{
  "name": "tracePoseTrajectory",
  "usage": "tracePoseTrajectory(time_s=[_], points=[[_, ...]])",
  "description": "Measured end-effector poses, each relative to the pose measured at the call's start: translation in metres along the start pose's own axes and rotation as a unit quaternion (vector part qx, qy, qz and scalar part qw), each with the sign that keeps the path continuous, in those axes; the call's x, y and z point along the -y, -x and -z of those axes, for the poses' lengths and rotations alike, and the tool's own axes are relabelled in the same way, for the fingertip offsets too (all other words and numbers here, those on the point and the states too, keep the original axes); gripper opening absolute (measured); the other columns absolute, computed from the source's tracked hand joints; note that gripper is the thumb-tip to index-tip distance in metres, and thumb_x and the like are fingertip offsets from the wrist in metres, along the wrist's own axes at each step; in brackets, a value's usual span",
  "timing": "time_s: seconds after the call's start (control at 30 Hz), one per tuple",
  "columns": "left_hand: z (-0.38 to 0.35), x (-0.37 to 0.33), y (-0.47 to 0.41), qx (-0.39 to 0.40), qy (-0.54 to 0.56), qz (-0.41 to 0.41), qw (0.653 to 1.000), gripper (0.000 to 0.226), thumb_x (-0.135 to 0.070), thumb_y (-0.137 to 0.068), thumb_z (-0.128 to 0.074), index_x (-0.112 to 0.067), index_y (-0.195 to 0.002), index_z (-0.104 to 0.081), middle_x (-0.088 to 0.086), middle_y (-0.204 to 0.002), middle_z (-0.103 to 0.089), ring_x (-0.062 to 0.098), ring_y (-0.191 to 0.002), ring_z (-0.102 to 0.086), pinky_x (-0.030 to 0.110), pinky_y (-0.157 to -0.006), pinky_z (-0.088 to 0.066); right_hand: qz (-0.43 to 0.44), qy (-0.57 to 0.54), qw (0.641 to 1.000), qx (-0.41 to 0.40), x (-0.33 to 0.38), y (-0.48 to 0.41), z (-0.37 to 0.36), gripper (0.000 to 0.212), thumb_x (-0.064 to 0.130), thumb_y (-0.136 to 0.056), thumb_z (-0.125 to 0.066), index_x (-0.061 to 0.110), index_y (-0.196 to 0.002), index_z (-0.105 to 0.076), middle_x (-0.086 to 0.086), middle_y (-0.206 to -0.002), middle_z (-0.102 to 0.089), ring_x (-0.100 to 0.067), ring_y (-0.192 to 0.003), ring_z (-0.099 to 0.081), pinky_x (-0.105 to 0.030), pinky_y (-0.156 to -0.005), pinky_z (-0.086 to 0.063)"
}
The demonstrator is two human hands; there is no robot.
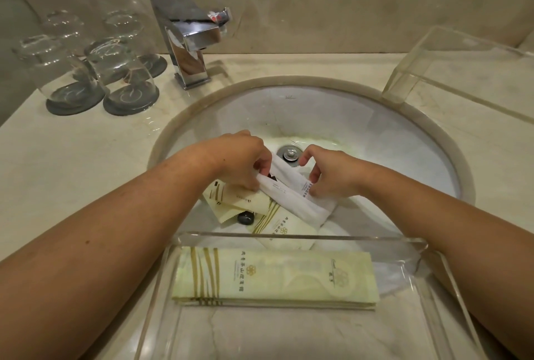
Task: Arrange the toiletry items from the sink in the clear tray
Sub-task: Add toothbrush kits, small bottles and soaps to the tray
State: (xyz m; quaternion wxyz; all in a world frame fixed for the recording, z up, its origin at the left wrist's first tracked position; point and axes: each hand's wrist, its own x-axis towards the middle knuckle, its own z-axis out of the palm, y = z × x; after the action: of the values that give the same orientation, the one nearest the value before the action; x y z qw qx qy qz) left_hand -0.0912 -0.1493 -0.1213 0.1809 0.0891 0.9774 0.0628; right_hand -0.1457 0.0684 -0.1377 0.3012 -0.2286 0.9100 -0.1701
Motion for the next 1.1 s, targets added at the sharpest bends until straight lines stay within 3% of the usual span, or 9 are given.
tracePoseTrajectory(time_s=[0.1, 0.27, 0.33, 0.4, 0.47, 0.6, 0.73, 0.93, 1.1], points=[[0.002, 0.0, 0.001, -0.019, -0.006, -0.007, 1.0, 0.022, -0.04, -0.078, -0.081, -0.038, -0.088, -0.062, -0.017, -0.094, -0.061, 0.012, -0.1, -0.047, 0.029, -0.072, -0.037, -0.008, -0.031, 0.999, -0.014, -0.002, 0.003, 0.007, 0.054, 0.016, -0.083, -0.069, 0.032, -0.129, -0.047, 0.008, -0.104, -0.063, -0.013, -0.086, -0.063, -0.028, -0.072, -0.052], [0.013, 0.001, 0.013, -0.079, -0.009, -0.016, 0.997, 0.014, -0.036, -0.082, -0.076, -0.033, -0.091, -0.066, -0.013, -0.09, -0.065, 0.014, -0.098, -0.048, 0.03, -0.073, -0.031, -0.012, -0.141, 0.99, -0.023, -0.009, 0.013, 0.019, 0.058, 0.007, -0.085, -0.067, 0.033, -0.134, -0.054, -0.002, -0.105, -0.07, -0.019, -0.09, -0.068, -0.039, -0.091, -0.058], [0.017, 0.001, 0.021, -0.099, 0.003, -0.015, 0.995, 0.011, -0.032, -0.084, -0.075, -0.033, -0.092, -0.067, -0.014, -0.09, -0.064, 0.013, -0.097, -0.048, 0.03, -0.073, -0.033, -0.017, -0.206, 0.978, -0.008, -0.009, 0.02, 0.022, 0.055, 0.004, -0.086, -0.065, 0.038, -0.129, -0.059, -0.005, -0.101, -0.068, -0.018, -0.082, -0.066, -0.033, -0.08, -0.058], [0.02, 0.001, 0.029, -0.126, 0.022, -0.016, 0.992, 0.011, -0.028, -0.085, -0.073, -0.034, -0.09, -0.065, -0.015, -0.089, -0.063, 0.013, -0.096, -0.048, 0.031, -0.076, -0.035, -0.016, -0.238, 0.971, -0.008, -0.007, 0.027, 0.025, 0.05, 0.004, -0.088, -0.062, 0.042, -0.121, -0.064, -0.004, -0.087, -0.062, -0.015, -0.065, -0.054, -0.026, -0.061, -0.048], [0.023, -0.001, 0.038, -0.159, 0.037, -0.019, 0.986, 0.013, -0.027, -0.085, -0.073, -0.035, -0.088, -0.063, -0.016, -0.087, -0.061, 0.013, -0.094, -0.048, 0.032, -0.078, -0.037, -0.005, -0.258, 0.966, -0.029, -0.005, 0.034, 0.028, 0.048, 0.006, -0.087, -0.06, 0.046, -0.113, -0.066, -0.007, -0.086, -0.062, -0.017, -0.063, -0.047, -0.029, -0.061, -0.042], [0.028, -0.007, 0.056, -0.242, 0.042, -0.035, 0.969, 0.012, -0.03, -0.087, -0.073, -0.035, -0.087, -0.062, -0.019, -0.084, -0.06, 0.011, -0.088, -0.05, 0.03, -0.075, -0.036, 0.028, -0.33, 0.943, -0.033, 0.005, 0.058, 0.034, 0.047, 0.001, -0.087, -0.062, 0.04, -0.112, -0.069, -0.014, -0.096, -0.065, -0.022, -0.073, -0.053, -0.031, -0.065, -0.045], [0.034, -0.01, 0.077, -0.299, 0.08, -0.036, 0.95, 0.013, -0.032, -0.087, -0.074, -0.037, -0.086, -0.062, -0.018, -0.084, -0.063, 0.013, -0.09, -0.054, 0.038, -0.081, -0.048, 0.052, -0.379, 0.921, -0.076, 0.017, 0.088, 0.042, 0.033, -0.003, -0.088, -0.065, 0.022, -0.108, -0.075, -0.021, -0.114, -0.07, -0.025, -0.084, -0.067, -0.033, -0.071, -0.055], [0.039, -0.011, 0.114, -0.355, 0.157, -0.013, 0.922, 0.012, -0.026, -0.087, -0.077, -0.032, -0.086, -0.067, -0.016, -0.085, -0.065, 0.013, -0.089, -0.053, 0.028, -0.076, -0.044, 0.084, -0.363, 0.918, -0.136, 0.023, 0.133, 0.044, 0.014, 0.022, -0.089, -0.075, 0.022, -0.101, -0.08, -0.012, -0.108, -0.076, -0.035, -0.099, -0.07, -0.057, -0.091, -0.057], [0.04, -0.024, 0.137, -0.366, 0.202, 0.016, 0.908, 0.013, -0.019, -0.086, -0.079, -0.026, -0.086, -0.068, -0.012, -0.085, -0.067, 0.001, -0.088, -0.057, 0.008, -0.068, -0.04, 0.114, -0.385, 0.899, -0.176, 0.034, 0.164, 0.038, 0.018, 0.028, -0.096, -0.065, 0.021, -0.101, -0.081, -0.006, -0.108, -0.076, -0.038, -0.106, -0.066, -0.038, -0.072, -0.062]])
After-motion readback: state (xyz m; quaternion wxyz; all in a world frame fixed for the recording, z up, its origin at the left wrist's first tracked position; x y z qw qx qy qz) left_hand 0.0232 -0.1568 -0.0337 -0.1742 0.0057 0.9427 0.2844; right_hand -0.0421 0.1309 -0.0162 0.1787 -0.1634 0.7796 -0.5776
